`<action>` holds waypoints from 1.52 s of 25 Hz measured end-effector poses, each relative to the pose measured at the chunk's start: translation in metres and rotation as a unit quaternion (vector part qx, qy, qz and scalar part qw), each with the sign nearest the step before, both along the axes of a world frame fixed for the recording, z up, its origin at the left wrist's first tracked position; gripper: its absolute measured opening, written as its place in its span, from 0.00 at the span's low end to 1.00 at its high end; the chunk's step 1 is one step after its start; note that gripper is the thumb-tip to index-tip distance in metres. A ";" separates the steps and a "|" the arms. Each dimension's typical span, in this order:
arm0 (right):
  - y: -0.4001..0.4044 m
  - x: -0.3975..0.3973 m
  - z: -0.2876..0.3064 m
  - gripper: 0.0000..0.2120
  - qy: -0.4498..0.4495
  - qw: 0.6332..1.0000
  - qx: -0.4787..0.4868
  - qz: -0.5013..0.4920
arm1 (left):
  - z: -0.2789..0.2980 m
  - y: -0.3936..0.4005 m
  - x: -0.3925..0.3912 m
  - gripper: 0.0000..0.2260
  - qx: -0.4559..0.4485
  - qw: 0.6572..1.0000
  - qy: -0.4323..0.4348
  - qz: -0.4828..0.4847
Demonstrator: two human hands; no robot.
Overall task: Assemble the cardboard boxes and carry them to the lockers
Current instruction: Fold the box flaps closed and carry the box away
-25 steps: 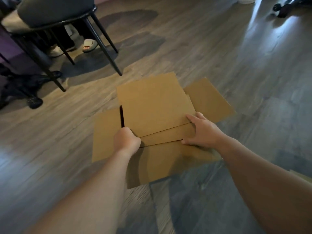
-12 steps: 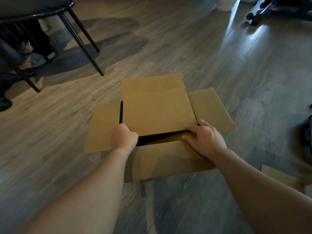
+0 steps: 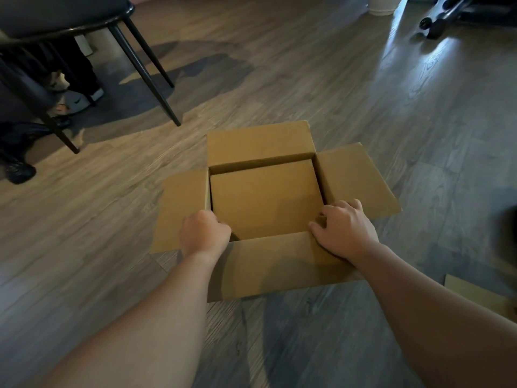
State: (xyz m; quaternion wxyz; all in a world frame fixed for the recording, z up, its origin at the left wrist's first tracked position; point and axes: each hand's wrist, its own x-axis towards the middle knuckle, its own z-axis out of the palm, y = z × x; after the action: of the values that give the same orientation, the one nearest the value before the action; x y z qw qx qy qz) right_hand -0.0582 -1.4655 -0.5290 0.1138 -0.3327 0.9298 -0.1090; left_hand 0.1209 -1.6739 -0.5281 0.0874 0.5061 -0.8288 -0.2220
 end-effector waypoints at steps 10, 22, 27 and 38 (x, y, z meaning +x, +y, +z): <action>0.038 -0.010 0.010 0.12 0.050 0.989 0.038 -0.131 | -0.013 0.003 -0.012 0.22 0.009 0.999 0.005 -0.039; 0.136 -0.060 0.003 0.25 0.010 0.927 0.021 -0.374 | -0.012 0.016 -0.063 0.20 0.014 0.999 0.001 0.052; 0.146 -0.071 0.001 0.31 -0.076 0.859 -0.085 -0.499 | -0.008 0.020 -0.078 0.18 -0.028 0.995 0.093 -0.008; 0.132 -0.058 0.022 0.31 0.000 0.927 -0.297 -0.229 | 0.024 0.075 -0.106 0.27 0.041 0.948 0.288 -0.129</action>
State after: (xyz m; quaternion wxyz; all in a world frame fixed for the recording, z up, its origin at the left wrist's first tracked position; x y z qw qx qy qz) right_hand -0.1165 -1.3337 -0.5074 -0.0185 -0.1289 0.9060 -0.4028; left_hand 0.0152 -1.5989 -0.5040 0.2719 0.3128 -0.8169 -0.4012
